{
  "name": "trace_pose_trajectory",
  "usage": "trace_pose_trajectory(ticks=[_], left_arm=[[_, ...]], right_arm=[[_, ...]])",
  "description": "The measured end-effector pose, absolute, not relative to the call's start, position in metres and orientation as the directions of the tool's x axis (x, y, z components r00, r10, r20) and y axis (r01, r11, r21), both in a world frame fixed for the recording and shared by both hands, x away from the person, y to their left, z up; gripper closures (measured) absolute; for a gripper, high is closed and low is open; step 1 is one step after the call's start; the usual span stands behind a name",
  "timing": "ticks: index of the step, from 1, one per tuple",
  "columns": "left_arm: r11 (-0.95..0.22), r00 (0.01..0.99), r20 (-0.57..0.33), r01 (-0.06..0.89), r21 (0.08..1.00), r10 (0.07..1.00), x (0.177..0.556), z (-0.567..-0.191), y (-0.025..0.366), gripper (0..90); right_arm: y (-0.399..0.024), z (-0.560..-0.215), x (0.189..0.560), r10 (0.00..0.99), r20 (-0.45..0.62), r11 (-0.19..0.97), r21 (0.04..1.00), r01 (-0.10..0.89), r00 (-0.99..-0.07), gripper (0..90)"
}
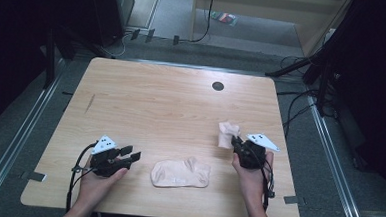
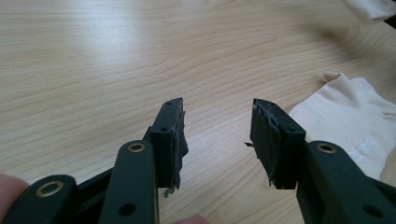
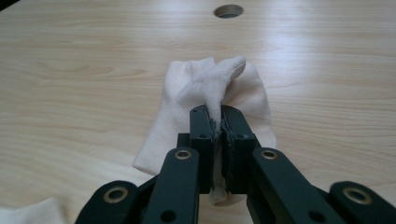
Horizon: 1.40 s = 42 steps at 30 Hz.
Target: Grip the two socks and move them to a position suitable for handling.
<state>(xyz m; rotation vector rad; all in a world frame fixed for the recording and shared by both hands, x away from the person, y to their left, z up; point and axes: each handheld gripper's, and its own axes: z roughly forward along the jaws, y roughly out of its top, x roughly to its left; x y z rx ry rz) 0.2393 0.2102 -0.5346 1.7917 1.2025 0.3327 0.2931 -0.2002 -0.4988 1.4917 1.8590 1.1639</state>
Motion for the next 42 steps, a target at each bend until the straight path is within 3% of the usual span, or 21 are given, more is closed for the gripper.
trace_pose_trajectory(ticks=[16, 27, 42], left_arm=[[-0.1, 0.519, -0.265, 0.573, 0.814, 0.813, 0.234, -0.527, 0.2, 56.1], [-0.103, 0.52, -0.268, 0.578, 0.81, 0.811, 0.234, -0.529, 0.201, 56.3], [-0.1, 0.514, -0.266, 0.579, 0.809, 0.816, 0.235, -0.53, 0.203, 56.3]], right_arm=[[-0.119, -0.496, 0.223, 0.846, 0.201, 0.127, 0.824, 0.553, -0.494, 85.3], [-0.078, -0.518, 0.215, 0.803, 0.186, 0.215, 0.795, 0.567, -0.565, 83.8], [-0.074, -0.528, 0.215, 0.778, 0.218, 0.227, 0.777, 0.588, -0.589, 65.5]])
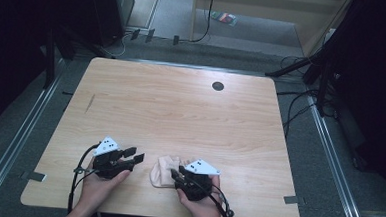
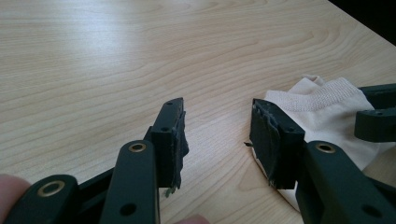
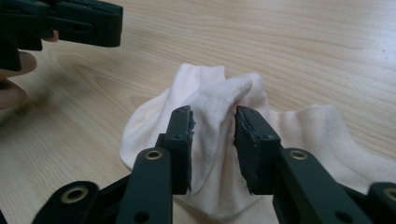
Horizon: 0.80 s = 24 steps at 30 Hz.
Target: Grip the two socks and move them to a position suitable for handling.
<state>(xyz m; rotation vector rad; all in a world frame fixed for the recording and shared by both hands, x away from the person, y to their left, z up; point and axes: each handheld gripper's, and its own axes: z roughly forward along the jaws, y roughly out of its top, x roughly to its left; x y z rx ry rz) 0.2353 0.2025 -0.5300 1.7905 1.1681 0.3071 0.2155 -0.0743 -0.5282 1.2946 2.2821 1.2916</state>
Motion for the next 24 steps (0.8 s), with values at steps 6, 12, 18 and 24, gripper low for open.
trace_pose_trajectory(ticks=[6, 12, 18, 24], left_arm=[[-0.104, 0.516, -0.264, 0.579, 0.809, 0.815, 0.235, -0.53, 0.202, 56.4], [-0.105, 0.518, -0.264, 0.578, 0.809, 0.814, 0.234, -0.529, 0.202, 56.4], [-0.1, 0.517, -0.269, 0.578, 0.81, 0.812, 0.234, -0.529, 0.203, 55.7], [-0.088, 0.521, -0.286, 0.581, 0.809, 0.804, 0.233, -0.528, 0.204, 54.3]], right_arm=[[-0.069, -0.523, 0.219, 0.771, 0.223, 0.217, 0.789, 0.574, -0.597, 67.1], [-0.061, -0.521, 0.221, 0.791, 0.194, 0.217, 0.797, 0.563, -0.58, 86.8], [-0.058, -0.507, 0.22, 0.777, 0.196, 0.209, 0.816, 0.539, -0.598, 90.0], [-0.056, -0.486, 0.225, 0.78, 0.194, 0.181, 0.839, 0.512, -0.594, 90.0]])
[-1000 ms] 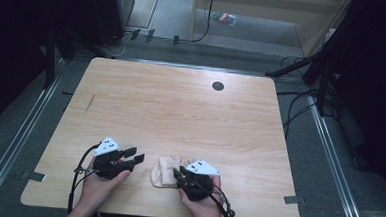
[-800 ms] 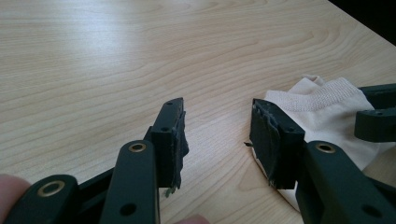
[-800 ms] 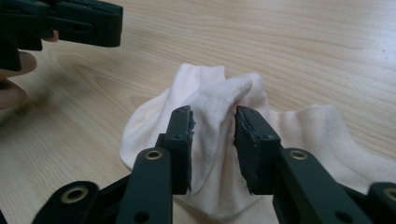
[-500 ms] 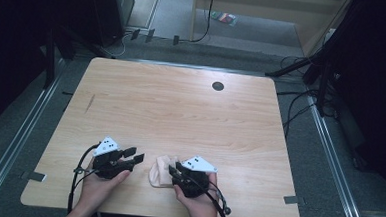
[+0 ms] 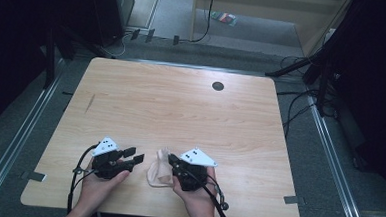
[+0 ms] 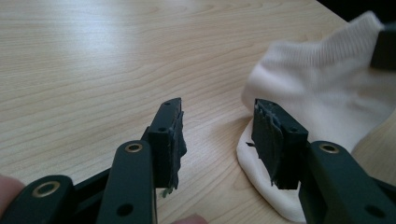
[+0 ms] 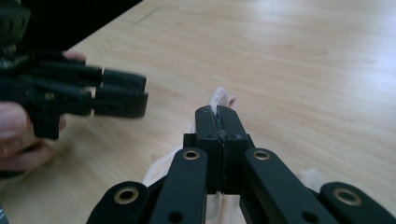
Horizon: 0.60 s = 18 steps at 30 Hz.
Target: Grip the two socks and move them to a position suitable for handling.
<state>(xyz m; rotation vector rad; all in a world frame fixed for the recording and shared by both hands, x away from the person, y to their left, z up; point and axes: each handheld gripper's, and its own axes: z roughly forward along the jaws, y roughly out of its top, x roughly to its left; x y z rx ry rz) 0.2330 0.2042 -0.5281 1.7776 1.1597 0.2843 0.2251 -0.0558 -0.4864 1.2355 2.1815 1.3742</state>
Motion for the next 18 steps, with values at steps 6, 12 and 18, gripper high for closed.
trace_pose_trajectory(ticks=[6, 12, 18], left_arm=[[-0.065, 0.537, -0.314, 0.573, 0.817, 0.783, 0.231, -0.527, 0.206, 50.7], [-0.033, 0.594, -0.378, 0.564, 0.825, 0.71, 0.222, -0.522, 0.202, 37.9], [-0.11, 0.58, -0.36, 0.621, 0.776, 0.731, 0.227, -0.536, 0.173, 31.3]], right_arm=[[-0.05, -0.465, 0.238, 0.79, 0.178, 0.163, 0.861, 0.481, -0.586, 90.0], [-0.037, -0.447, 0.247, 0.795, 0.149, 0.165, 0.88, 0.446, -0.588, 90.0], [-0.028, -0.437, 0.248, 0.786, 0.145, 0.164, 0.888, 0.429, -0.601, 90.0]])
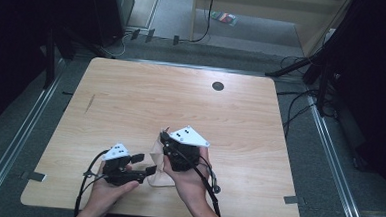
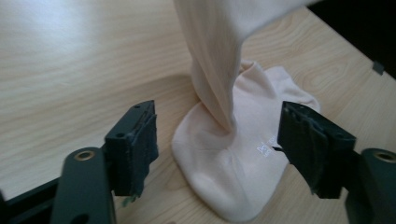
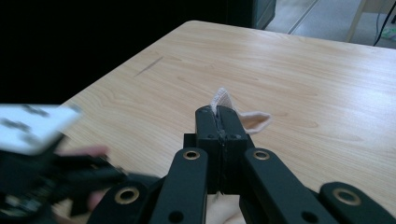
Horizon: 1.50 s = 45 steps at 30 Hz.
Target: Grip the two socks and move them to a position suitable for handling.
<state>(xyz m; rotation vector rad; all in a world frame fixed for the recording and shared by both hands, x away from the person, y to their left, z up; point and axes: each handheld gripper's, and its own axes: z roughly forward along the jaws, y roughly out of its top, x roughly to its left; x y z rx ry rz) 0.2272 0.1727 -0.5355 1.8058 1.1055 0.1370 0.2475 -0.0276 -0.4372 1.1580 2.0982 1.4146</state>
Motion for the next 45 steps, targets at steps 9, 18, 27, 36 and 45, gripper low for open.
trace_pose_trajectory(ticks=[9, 18, 27, 36, 45], left_arm=[[-0.126, 0.533, -0.288, 0.611, 0.781, 0.796, 0.234, -0.542, 0.157, 71.2], [-0.134, 0.485, -0.137, 0.483, 0.865, 0.864, 0.215, -0.517, 0.181, 90.0], [-0.26, 0.562, -0.056, 0.467, 0.845, 0.825, 0.195, -0.517, 0.168, 90.0], [-0.293, 0.667, -0.176, 0.528, 0.797, 0.724, 0.201, -0.537, 0.152, 66.6], [-0.126, 0.551, -0.32, 0.624, 0.771, 0.771, 0.223, -0.541, 0.175, 55.6]], right_arm=[[-0.036, -0.431, 0.244, 0.786, 0.163, 0.139, 0.893, 0.428, -0.596, 90.0], [-0.051, -0.43, 0.244, 0.777, 0.196, 0.108, 0.895, 0.433, -0.598, 90.0], [-0.071, -0.452, 0.239, 0.782, 0.209, 0.131, 0.866, 0.482, -0.587, 90.0], [-0.099, -0.49, 0.232, 0.799, 0.195, 0.174, 0.831, 0.528, -0.569, 90.0], [-0.11, -0.507, 0.231, 0.811, 0.177, 0.18, 0.832, 0.525, -0.558, 90.0]])
